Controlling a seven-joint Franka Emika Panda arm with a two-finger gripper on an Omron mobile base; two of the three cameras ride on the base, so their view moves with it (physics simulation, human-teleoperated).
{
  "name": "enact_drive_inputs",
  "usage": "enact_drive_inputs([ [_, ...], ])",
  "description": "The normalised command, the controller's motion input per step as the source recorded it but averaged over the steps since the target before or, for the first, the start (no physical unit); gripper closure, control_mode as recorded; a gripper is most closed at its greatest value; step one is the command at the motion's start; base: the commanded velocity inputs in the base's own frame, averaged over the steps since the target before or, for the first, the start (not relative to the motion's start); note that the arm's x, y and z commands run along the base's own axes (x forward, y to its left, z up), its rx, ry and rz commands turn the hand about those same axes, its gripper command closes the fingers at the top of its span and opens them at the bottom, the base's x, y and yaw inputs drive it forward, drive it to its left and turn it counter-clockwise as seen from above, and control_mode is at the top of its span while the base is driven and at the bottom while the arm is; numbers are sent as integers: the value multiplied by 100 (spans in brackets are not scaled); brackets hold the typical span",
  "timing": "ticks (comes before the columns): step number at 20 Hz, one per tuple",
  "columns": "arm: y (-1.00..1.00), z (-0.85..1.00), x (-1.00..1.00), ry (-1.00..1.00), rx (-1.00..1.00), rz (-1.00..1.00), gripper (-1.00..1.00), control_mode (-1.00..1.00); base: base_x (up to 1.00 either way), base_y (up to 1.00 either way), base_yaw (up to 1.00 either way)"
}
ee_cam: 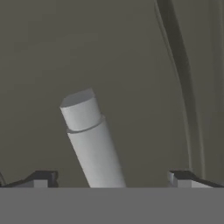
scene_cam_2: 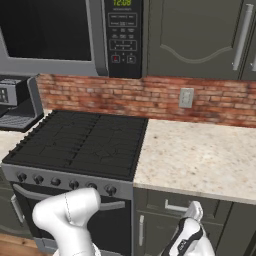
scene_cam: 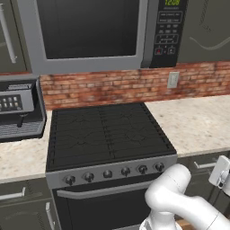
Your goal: Take the pizza cutter from the drawer on the right and place it on the dining counter for cutting.
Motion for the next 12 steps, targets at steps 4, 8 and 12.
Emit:
enact_drive_inputs([
  [4, -1, -23, 21, -8, 0, 0, -100, -100, 0, 0, 0],
  [8, -2, -22, 0, 0, 0, 0, -100, -100, 0, 0, 0],
  [12, 0, -6, 0, -1, 0, 0, -100, -100, 0, 0, 0],
])
